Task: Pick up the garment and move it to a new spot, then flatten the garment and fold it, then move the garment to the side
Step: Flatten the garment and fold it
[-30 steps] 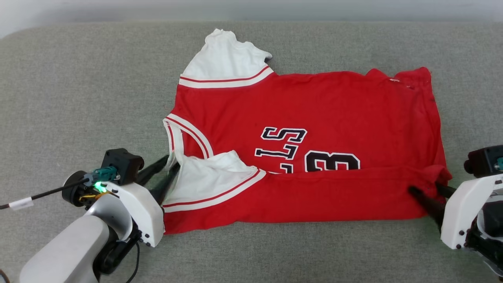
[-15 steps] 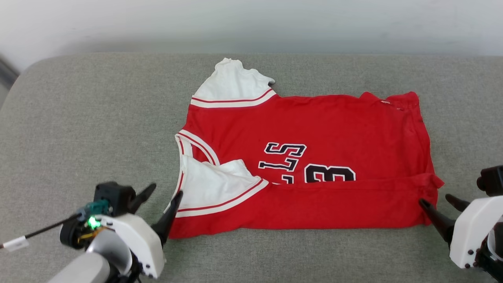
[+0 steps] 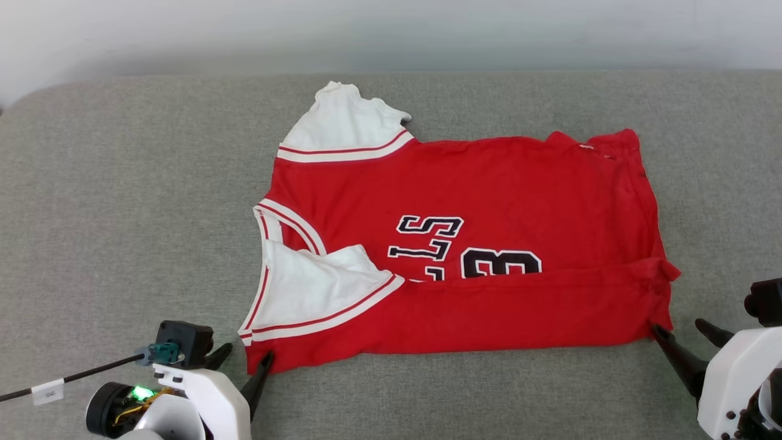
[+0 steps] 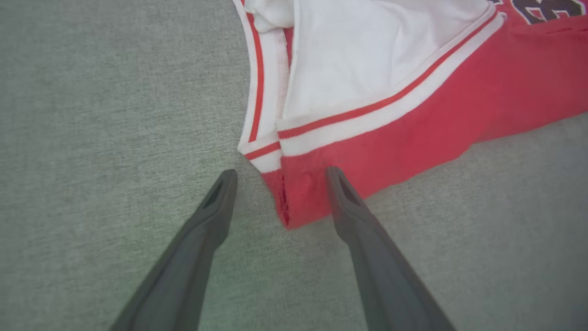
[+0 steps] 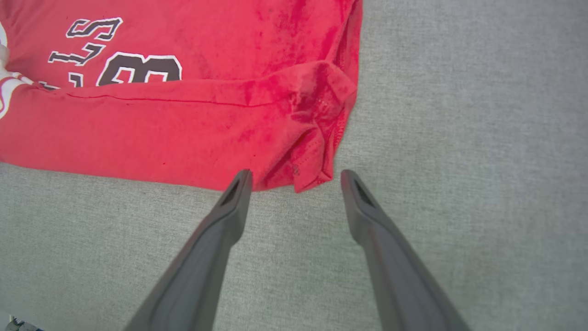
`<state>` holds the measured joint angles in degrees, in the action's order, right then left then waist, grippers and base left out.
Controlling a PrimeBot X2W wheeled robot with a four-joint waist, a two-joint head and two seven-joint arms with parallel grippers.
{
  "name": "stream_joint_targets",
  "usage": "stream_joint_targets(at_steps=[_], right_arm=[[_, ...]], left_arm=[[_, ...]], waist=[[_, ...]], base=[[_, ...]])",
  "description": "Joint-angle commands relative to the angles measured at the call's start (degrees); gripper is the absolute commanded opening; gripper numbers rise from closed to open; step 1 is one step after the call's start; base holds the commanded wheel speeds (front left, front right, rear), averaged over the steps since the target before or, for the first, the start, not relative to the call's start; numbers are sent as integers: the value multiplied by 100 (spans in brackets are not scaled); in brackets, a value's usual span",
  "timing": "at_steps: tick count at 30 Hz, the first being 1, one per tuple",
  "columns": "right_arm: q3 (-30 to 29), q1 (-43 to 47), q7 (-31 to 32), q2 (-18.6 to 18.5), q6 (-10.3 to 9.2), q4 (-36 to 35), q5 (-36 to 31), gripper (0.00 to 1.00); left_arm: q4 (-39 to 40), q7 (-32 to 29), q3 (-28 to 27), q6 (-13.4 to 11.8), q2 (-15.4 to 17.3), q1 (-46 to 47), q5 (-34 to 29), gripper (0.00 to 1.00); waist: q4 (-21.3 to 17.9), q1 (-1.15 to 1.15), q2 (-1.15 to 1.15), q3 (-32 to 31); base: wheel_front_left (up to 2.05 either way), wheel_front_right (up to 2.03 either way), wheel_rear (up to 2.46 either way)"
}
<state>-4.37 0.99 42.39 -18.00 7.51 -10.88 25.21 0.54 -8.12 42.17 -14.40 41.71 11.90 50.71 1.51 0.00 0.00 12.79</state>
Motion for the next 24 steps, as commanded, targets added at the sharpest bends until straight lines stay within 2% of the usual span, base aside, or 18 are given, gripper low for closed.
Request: stream_joint_targets(at_steps=[1, 6, 7, 8, 9, 12, 16, 24], right_arm=[[-7, 29, 18, 47, -4, -72, -31, 100], [-32, 1, 36, 52, -4, -215, -74, 100], [-46, -1, 39, 44, -4, -236, -76, 100], [-58, -1, 42, 35, -4, -253, -86, 100], [-63, 5, 50, 22, -4, -268, -107, 100], [-95, 38, 94, -25, -4, -280, -138, 100], [-92, 2, 152, -78, -4, -199, -208, 100], [-29, -345, 410, -39, -3, 471, -420, 100]], left_arm=[[-90, -26, 18, -34, -3, 20, -25, 100], [-427, -296, 231, 69, -115, 0, 52, 100], [-501, -358, 279, 106, -155, -10, 81, 96], [-572, -393, 324, 156, -189, -26, 94, 37], [-634, -426, 362, 197, -239, -37, 113, 0], [-738, -338, 417, 337, -373, -30, 155, 0], [-675, -114, 359, 411, -381, 9, 91, 0], [134, 113, 172, 211, -103, 62, -105, 0]], waist=[[-70, 0, 0, 99], [-158, 0, 0, 271], [-165, 0, 0, 289], [-169, 0, 0, 302], [-168, 0, 0, 307], [-129, 0, 0, 252], [-28, 0, 0, 97], [236, 0, 0, 21]], base=[[0, 0, 0], [0, 0, 0], [0, 0, 0], [0, 0, 0], [0, 0, 0], [0, 0, 0], [0, 0, 0], [0, 0, 0]])
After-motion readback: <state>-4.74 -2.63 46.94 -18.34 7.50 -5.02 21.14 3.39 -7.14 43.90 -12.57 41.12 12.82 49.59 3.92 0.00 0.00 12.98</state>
